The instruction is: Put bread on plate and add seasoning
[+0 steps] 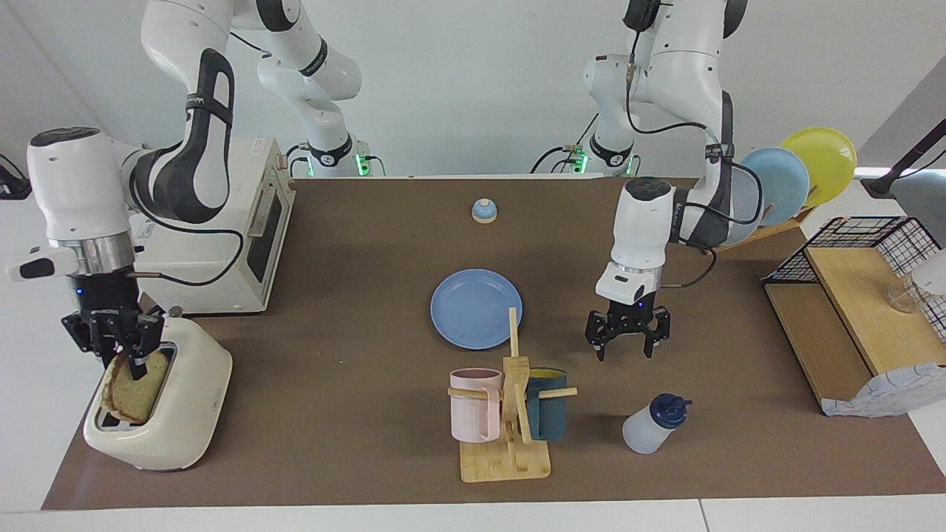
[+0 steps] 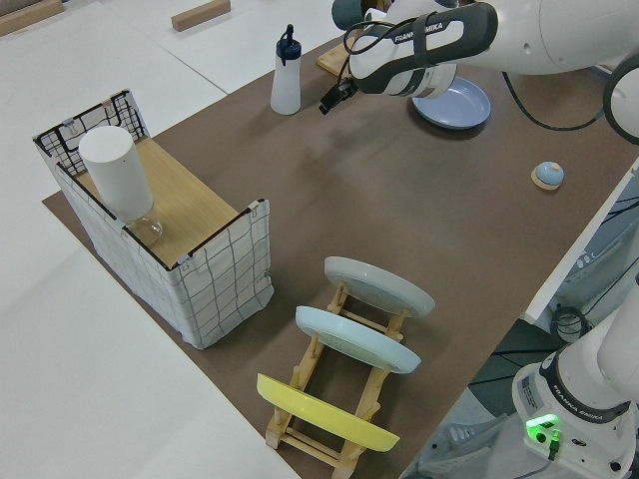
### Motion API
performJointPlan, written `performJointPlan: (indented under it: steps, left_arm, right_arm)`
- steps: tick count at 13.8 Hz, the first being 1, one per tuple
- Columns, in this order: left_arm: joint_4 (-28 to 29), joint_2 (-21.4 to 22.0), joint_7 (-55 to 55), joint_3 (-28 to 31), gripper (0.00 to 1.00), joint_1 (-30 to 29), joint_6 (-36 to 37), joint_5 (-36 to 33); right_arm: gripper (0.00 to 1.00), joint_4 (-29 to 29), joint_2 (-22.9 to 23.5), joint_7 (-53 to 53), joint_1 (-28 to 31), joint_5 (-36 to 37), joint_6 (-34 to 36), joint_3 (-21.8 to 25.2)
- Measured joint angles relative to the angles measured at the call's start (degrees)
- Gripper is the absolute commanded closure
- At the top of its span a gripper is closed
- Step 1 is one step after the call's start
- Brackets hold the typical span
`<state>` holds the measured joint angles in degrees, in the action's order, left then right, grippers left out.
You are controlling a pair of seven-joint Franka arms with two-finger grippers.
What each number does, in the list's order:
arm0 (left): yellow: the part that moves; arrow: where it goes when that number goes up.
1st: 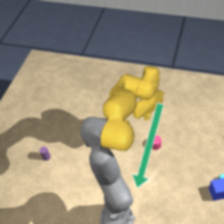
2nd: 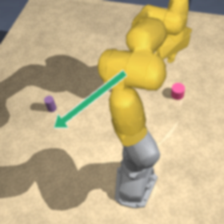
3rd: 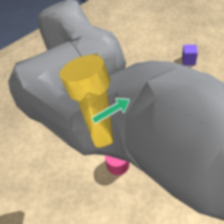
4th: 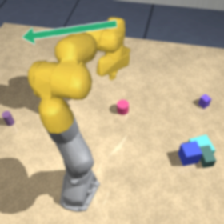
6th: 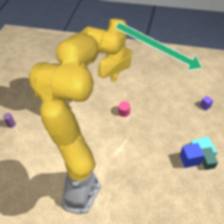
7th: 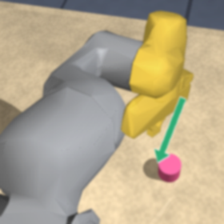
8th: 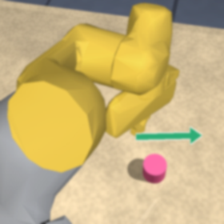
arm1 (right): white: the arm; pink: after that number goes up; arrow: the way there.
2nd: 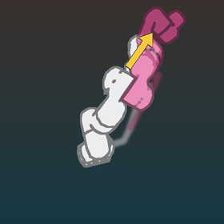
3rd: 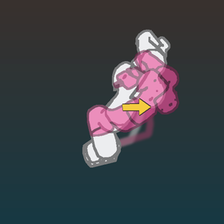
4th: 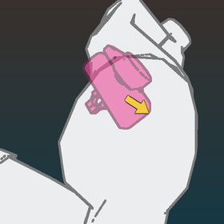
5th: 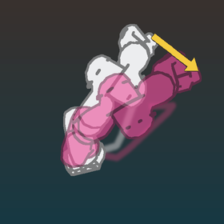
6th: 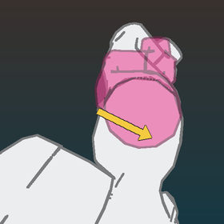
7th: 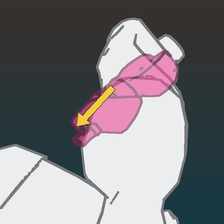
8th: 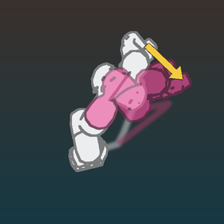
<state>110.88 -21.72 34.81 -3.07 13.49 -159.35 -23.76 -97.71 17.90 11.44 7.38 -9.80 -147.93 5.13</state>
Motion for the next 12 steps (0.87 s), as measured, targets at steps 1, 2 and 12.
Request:
performJointPlan:
  steps: [1, 2, 12]
  left_arm:
    - [-1.71, -1.34, 0.28, 0.42, 0.00, -0.01, -0.46, -0.03]
    - [-3.11, -2.46, 0.44, 0.78, 0.00, -0.01, -0.75, -0.04]
    - [-11.36, -10.65, 1.68, 5.26, 0.00, 1.34, -6.46, -0.54]
  right_arm:
    - [1.00, 0.50, -0.04, 1.72, 0.33, 0.00, 1.45, -0.01]
    - [1.00, 1.09, -0.09, 3.62, 0.68, 0.00, 2.89, 0.00]
    - [1.00, 20.15, -3.16, 13.43, -10.56, 14.93, 30.17, -1.29]
